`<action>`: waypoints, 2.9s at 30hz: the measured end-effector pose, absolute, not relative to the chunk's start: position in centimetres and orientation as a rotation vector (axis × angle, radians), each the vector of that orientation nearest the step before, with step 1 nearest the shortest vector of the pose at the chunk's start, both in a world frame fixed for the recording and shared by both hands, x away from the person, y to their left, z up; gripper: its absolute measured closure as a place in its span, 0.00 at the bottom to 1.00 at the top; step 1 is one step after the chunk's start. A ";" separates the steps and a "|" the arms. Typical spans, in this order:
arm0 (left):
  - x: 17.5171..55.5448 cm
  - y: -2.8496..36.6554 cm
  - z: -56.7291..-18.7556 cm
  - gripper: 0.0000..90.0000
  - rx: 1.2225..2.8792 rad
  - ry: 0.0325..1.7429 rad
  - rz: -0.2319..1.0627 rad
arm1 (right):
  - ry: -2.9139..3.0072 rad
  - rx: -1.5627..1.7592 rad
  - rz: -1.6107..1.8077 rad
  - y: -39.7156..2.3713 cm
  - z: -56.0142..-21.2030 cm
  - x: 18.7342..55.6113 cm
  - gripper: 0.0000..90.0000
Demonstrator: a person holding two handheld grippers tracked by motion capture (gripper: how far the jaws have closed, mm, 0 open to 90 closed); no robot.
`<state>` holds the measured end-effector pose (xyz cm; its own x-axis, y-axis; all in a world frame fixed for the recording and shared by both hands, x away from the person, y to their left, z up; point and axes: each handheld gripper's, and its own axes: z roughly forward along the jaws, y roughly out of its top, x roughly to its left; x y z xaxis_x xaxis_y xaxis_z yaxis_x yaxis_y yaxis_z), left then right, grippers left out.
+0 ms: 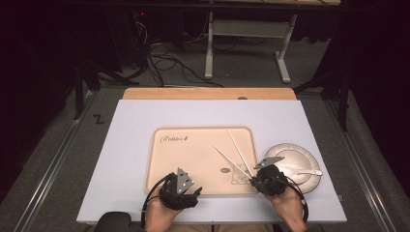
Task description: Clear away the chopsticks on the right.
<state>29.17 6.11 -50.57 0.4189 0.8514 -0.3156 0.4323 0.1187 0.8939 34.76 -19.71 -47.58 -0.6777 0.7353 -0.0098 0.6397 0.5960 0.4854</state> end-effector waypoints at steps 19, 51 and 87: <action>28.7 6.7 -50.7 0.36 1.489 1.223 0.463 | 2.635 1.125 0.653 -18.0 -48.7 36.4 0.93; 28.8 7.4 -50.4 0.37 1.408 1.284 0.382 | 2.566 1.048 0.750 -17.1 -48.3 36.9 0.95; 27.6 8.1 -50.6 0.36 1.419 1.299 0.448 | 2.557 1.072 0.692 -17.0 -49.2 39.3 0.98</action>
<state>27.64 8.09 -50.61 0.3253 0.8668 -0.3780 0.4500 0.2097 0.8681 39.35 -16.98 -49.19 -0.6840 0.7258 -0.0724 0.5902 0.6091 0.5297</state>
